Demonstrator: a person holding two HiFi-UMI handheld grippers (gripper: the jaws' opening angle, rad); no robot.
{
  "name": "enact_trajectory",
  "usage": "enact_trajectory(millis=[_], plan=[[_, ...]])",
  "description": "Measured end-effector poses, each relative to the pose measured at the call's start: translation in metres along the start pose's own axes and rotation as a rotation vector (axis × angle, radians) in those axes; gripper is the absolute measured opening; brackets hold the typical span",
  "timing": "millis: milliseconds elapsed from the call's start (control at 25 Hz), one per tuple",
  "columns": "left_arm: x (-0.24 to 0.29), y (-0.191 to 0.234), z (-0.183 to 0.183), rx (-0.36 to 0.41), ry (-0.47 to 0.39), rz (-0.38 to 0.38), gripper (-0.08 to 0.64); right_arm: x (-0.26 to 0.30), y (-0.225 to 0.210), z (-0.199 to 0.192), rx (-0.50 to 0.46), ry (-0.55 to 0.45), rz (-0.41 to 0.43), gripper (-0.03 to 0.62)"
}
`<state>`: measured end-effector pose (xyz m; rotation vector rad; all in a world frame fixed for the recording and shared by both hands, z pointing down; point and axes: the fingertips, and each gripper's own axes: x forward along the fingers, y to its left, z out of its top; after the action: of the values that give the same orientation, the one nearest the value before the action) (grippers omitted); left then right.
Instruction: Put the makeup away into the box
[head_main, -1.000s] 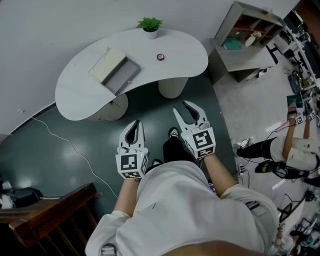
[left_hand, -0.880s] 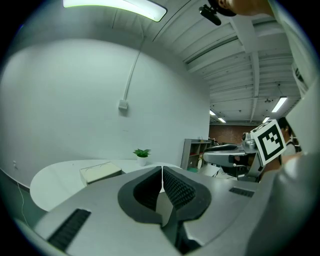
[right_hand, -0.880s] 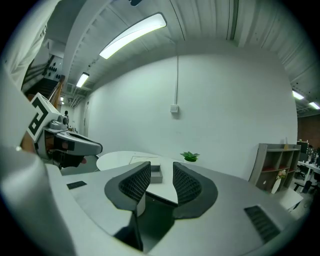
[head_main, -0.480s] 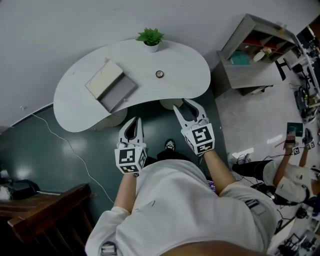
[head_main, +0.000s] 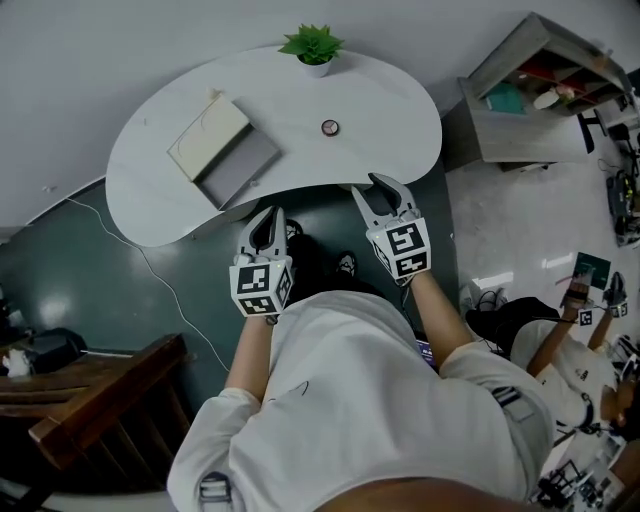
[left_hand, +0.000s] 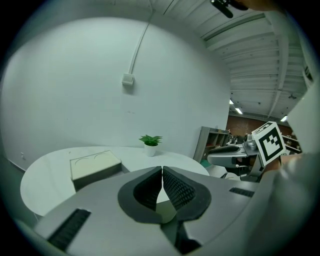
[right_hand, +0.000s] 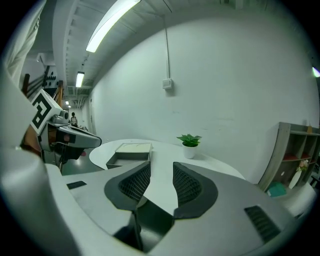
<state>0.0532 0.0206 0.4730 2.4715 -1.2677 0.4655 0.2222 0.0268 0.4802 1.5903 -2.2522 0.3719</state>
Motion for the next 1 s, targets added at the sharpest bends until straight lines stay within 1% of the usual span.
enact_trajectory(millis=[160, 280, 480, 680, 760, 840, 880, 1000], plan=[[0.03, 0.026, 0.009, -0.001, 0.008, -0.014, 0.025, 0.033, -0.002, 0.002, -0.01, 0.033, 0.013, 0.126], [0.058, 0.039, 0.017, 0.011, 0.02, -0.052, 0.025, 0.056, -0.008, 0.005, -0.001, 0.059, 0.009, 0.127], [0.104, 0.069, 0.025, 0.02, 0.057, -0.124, 0.025, 0.1, -0.028, 0.009, 0.013, 0.122, -0.041, 0.141], [0.125, 0.091, 0.018, 0.013, 0.11, -0.194, 0.025, 0.133, -0.031, 0.005, -0.011, 0.201, -0.074, 0.153], [0.132, 0.1, 0.012, 0.023, 0.138, -0.21, 0.025, 0.145, -0.03, 0.002, -0.031, 0.233, -0.074, 0.155], [0.139, 0.108, 0.007, 0.028, 0.161, -0.207, 0.025, 0.155, -0.025, -0.003, -0.065, 0.284, -0.038, 0.156], [0.141, 0.112, 0.005, 0.023, 0.169, -0.202, 0.025, 0.159, -0.023, -0.006, -0.099, 0.312, -0.013, 0.155], [0.149, 0.118, 0.0, 0.006, 0.192, -0.181, 0.025, 0.174, -0.03, -0.015, -0.247, 0.386, 0.047, 0.156]])
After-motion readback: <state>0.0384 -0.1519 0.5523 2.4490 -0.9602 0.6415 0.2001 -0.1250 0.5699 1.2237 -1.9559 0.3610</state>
